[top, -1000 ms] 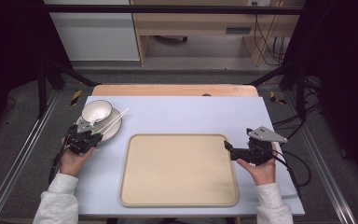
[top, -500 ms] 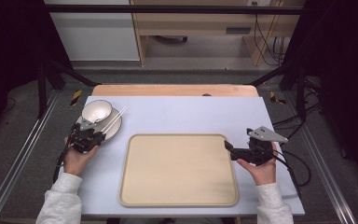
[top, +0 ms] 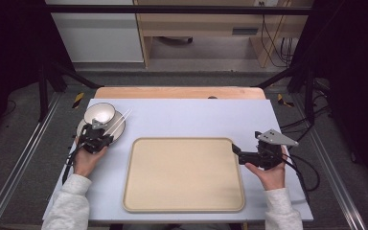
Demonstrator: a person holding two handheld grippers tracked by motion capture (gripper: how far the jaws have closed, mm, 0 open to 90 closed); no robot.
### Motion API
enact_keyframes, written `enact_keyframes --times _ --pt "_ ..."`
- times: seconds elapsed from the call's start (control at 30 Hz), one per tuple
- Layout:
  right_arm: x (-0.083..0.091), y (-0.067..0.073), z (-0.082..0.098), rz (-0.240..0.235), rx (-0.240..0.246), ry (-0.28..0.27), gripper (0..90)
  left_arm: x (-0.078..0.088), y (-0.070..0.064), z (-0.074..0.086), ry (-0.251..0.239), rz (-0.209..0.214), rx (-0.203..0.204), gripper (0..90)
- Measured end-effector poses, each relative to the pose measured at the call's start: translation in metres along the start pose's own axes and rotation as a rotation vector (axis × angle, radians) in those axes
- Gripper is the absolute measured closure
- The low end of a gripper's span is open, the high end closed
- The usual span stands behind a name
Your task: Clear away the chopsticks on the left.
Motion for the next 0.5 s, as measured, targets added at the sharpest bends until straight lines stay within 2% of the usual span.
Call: enact_keyframes --times 0.23,0.5 --pt "0.0007 -0.0003 -0.0004 0.004 -0.005 -0.002 4.8 0.0011 -0.0001 0.0002 0.003 0.001 0.009 83.8" --pt "0.0019 -0.0012 -0.0005 0.013 -0.003 -0.002 4.5 0.007 -0.0021 -0.0026 -0.016 -0.01 0.023 84.0"
Point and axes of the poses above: each handheld gripper's, and its own axes: x roughly backward along the jaws, z roughly out of its underside, y roughly to its left, the point moved 5 cm from there along -x, roughly forward along the jaws, and after that the axes turned 2 degrees about -x, right-handed, at the moved point
